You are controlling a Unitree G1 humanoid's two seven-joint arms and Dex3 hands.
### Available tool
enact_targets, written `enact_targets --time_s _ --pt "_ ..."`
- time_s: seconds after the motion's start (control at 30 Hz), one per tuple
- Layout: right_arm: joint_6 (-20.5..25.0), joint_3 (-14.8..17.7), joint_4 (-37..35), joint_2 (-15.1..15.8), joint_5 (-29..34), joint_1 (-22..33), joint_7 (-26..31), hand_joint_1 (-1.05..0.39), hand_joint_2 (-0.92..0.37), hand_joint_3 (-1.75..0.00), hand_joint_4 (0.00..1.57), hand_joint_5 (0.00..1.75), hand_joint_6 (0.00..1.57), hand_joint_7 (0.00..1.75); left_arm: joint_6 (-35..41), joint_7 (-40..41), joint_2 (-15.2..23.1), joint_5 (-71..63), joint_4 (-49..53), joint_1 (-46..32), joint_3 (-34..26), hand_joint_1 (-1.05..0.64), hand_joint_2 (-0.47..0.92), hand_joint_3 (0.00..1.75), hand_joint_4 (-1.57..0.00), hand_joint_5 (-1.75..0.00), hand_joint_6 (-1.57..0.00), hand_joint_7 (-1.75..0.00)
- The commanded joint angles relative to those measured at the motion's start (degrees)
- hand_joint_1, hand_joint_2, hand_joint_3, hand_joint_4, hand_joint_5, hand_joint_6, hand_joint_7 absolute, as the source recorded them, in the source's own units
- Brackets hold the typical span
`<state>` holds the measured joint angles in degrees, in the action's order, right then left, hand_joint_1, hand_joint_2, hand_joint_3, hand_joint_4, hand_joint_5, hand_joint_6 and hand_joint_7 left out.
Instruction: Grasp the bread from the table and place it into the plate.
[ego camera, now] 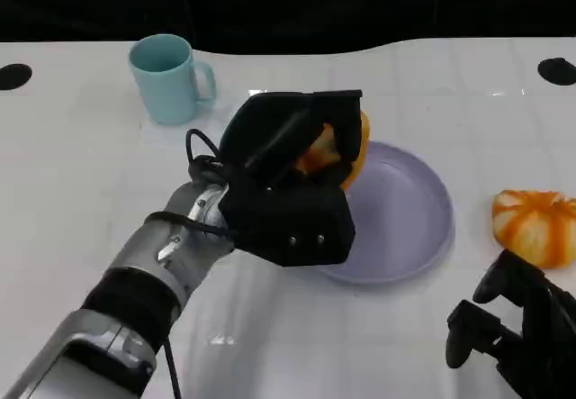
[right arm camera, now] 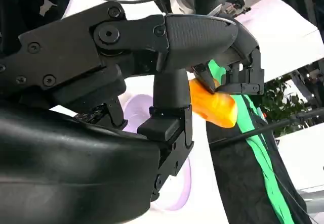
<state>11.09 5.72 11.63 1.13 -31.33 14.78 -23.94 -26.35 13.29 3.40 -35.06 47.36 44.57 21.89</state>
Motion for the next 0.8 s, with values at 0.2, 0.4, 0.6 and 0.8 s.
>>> enact_targets --time_s 0.2,0.4,0.6,0.8 --pt "-0.91 0.06 0.68 0.02 0.38 0.75 0.29 -0.57 -0.92 -0.41 0.73 1.75 0.55 1.61 -0.77 -4.85 -3.98 1.73 6.74 5.42 1.73 -0.16 0.44 1.40 -0.92 -1.75 -0.74 -1.75" --pt "-1.03 -0.28 1.11 -0.61 0.49 1.14 0.70 -0.56 -0.92 -0.38 0.73 1.75 0.56 1.58 -0.68 -12.57 -5.40 4.59 11.96 8.54 1.95 -0.18 0.58 1.08 -0.79 -1.67 -0.70 -1.35" --pt "-1.47 -0.24 0.79 -0.46 0.41 1.09 0.19 -0.55 -0.92 -0.39 0.73 1.75 0.56 1.58 0.77 -19.91 -4.92 6.89 11.76 9.57 1.57 -0.33 0.92 0.23 -0.54 -0.86 -0.63 -0.27" --pt "-1.34 -0.32 1.00 -0.42 0.40 1.19 0.64 -0.55 -0.92 -0.39 0.74 1.75 0.57 1.59 1.57 -22.07 -3.38 5.04 10.61 10.10 3.87 -0.65 0.92 0.35 -0.21 -0.54 -0.39 -0.04"
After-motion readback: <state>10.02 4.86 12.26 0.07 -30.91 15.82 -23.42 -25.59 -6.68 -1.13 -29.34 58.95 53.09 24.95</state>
